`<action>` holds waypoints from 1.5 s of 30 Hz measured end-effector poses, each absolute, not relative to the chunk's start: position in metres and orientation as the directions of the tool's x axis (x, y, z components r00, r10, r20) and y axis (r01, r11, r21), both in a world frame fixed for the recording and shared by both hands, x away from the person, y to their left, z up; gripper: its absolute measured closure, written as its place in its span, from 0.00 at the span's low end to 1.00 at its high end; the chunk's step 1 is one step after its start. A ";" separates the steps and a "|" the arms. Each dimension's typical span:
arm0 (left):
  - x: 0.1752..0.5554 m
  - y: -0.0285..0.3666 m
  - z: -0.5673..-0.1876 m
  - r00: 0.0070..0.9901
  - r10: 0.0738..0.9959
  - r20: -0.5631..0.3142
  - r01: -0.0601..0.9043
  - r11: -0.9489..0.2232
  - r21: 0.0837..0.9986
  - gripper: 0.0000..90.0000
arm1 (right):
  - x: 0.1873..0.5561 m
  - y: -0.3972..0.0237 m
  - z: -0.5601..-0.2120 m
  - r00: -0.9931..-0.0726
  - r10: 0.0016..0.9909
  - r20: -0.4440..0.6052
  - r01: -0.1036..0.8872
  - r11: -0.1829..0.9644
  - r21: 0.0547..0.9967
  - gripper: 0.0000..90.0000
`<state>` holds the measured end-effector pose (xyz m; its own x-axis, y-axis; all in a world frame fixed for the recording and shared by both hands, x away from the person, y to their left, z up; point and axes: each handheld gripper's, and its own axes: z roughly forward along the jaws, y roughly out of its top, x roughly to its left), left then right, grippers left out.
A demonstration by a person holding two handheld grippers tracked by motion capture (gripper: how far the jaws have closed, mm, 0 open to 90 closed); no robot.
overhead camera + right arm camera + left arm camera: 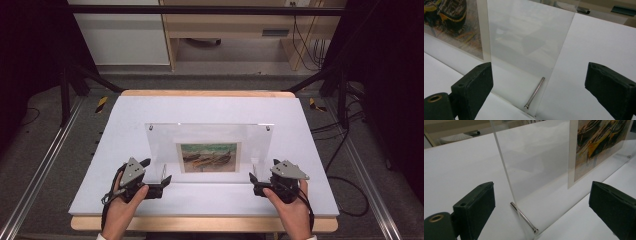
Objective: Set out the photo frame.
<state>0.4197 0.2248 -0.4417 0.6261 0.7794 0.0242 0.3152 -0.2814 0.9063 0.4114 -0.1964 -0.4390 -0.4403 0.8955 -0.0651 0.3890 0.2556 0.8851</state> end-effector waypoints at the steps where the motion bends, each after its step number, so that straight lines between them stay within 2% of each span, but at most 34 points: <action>1: 0.419 0.226 -0.441 0.626 0.780 0.025 0.314 -0.280 0.907 0.07 | 0.411 -0.197 -0.439 -0.440 0.896 -0.066 0.387 0.256 0.886 0.09; 7: 0.418 0.231 -0.441 0.616 0.787 0.025 0.318 -0.278 0.907 0.08 | 0.408 -0.201 -0.438 -0.435 0.898 -0.062 0.387 0.249 0.888 0.08; 10: 0.418 0.238 -0.439 0.604 0.795 0.063 0.296 -0.296 0.908 0.11 | 0.405 -0.204 -0.437 -0.432 0.900 -0.057 0.389 0.243 0.889 0.08; 29: 0.419 0.268 -0.435 0.546 0.837 0.031 0.313 -0.238 0.920 0.13 | 0.398 -0.228 -0.438 -0.396 0.917 -0.047 0.415 0.225 0.882 0.09; 39: 0.428 0.290 -0.443 0.495 0.867 0.053 0.338 -0.248 0.908 0.13 | 0.399 -0.252 -0.441 -0.323 0.943 -0.081 0.441 0.226 0.869 0.12; 45: 0.434 0.303 -0.448 0.456 0.886 0.087 0.357 -0.272 0.894 0.13 | 0.405 -0.263 -0.449 -0.295 0.950 -0.098 0.491 0.239 0.838 0.16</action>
<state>0.4339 0.3030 -0.4483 0.4555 0.8859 0.0873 0.3572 -0.2717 0.8936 0.4052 -0.2633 -0.4489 -0.2949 0.9505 -0.0979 0.4912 0.2387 0.8377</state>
